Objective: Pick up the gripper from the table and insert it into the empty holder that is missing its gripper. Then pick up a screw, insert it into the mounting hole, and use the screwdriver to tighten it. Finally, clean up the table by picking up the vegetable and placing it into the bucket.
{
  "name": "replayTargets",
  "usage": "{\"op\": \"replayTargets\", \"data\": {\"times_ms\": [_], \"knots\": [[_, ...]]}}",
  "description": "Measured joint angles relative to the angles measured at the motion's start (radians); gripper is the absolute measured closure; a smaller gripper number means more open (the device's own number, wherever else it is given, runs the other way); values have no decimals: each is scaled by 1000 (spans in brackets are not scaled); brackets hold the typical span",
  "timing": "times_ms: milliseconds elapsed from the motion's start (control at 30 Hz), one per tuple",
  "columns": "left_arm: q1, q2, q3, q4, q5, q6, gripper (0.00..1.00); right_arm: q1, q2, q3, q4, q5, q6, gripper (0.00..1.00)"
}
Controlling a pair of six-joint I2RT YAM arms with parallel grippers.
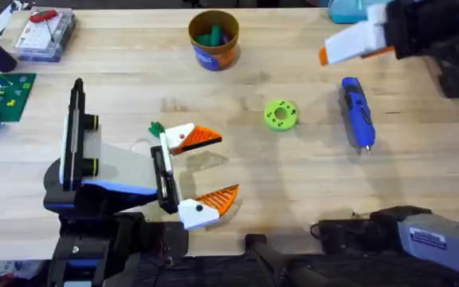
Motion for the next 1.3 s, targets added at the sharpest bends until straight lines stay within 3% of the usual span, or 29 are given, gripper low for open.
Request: {"op": "replayTargets", "data": {"times_ms": [267,633,1000,1300], "knots": [[0,0,0,0,0,0,10,47,11,2,-78,148,-10,4],[0,0,0,0,0,0,10,150,63,-15,-91,168,23,4],[0,0,0,0,0,0,10,158,67,-214,55,168,84,4],[0,0,0,0,0,0,10,159,174,-255,82,159,112,4]]}}
